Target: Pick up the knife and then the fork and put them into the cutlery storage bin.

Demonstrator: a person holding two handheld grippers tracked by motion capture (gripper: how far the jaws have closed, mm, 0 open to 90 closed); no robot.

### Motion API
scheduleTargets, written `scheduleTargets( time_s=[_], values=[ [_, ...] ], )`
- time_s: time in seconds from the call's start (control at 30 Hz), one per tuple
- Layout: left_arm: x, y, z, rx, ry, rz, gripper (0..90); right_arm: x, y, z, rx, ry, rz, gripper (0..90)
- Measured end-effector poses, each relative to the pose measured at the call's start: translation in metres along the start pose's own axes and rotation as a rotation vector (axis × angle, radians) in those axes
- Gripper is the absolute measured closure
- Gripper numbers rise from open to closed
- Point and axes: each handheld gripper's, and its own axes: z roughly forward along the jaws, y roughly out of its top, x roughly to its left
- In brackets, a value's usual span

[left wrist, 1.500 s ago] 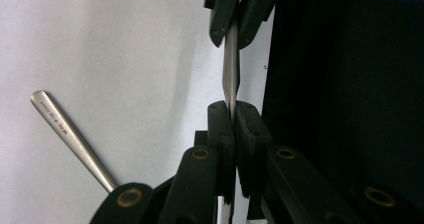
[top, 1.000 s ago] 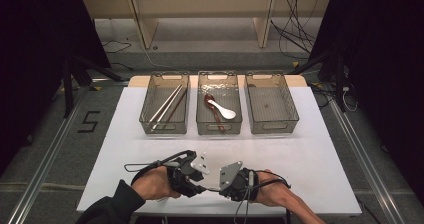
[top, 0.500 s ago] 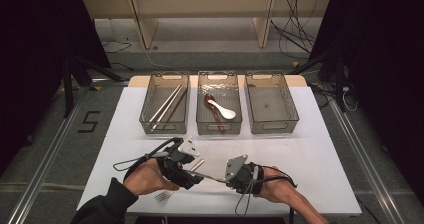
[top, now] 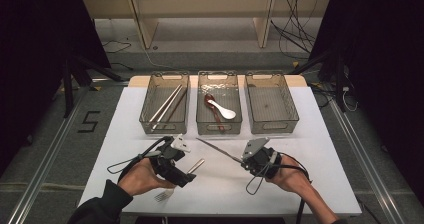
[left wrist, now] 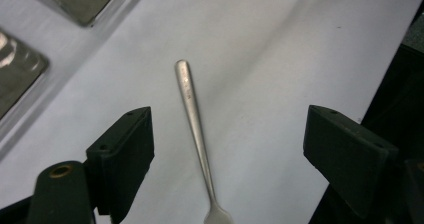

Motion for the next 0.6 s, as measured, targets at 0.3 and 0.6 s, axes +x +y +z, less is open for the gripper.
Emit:
scheduleTargets(
  time_s=[0.3, 0.6],
  values=[
    [0.018, -0.023, 0.004, -0.04, 0.027, -0.094, 16.7, -0.029, -0.006, -0.018, -0.034, -0.051, 0.145, 84.5],
    [0.018, -0.029, 0.006, -0.035, 0.06, -0.092, 16.4, -0.072, -0.005, -0.037, -0.074, -0.121, 0.287, 84.5]
  ],
)
